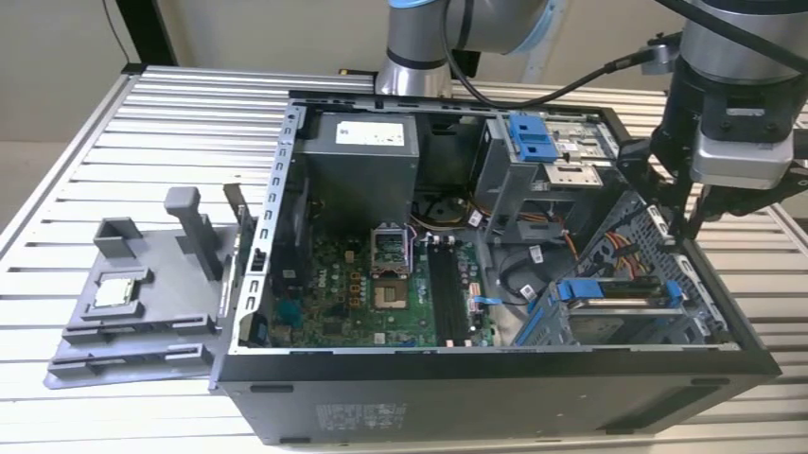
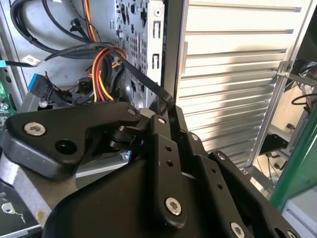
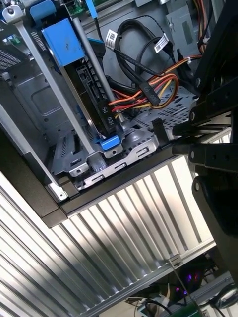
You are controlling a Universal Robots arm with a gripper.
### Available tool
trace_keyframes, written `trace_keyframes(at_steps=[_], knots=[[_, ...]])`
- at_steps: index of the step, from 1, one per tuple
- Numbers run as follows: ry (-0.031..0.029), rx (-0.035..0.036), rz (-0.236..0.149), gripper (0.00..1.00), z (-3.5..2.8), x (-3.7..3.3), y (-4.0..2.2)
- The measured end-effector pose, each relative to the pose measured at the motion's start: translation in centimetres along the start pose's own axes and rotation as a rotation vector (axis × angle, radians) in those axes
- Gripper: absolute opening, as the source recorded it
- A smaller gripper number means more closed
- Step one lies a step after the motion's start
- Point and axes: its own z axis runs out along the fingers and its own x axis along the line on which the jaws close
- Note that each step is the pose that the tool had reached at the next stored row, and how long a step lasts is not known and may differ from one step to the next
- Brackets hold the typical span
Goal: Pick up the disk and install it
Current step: 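Insert the second disk wire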
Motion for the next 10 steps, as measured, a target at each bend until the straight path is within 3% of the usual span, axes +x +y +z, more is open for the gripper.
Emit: trace_keyframes(at_steps=[10], knots=[[0.0000,0.0000,0.000,1.00,0.02,0.05,-0.03]])
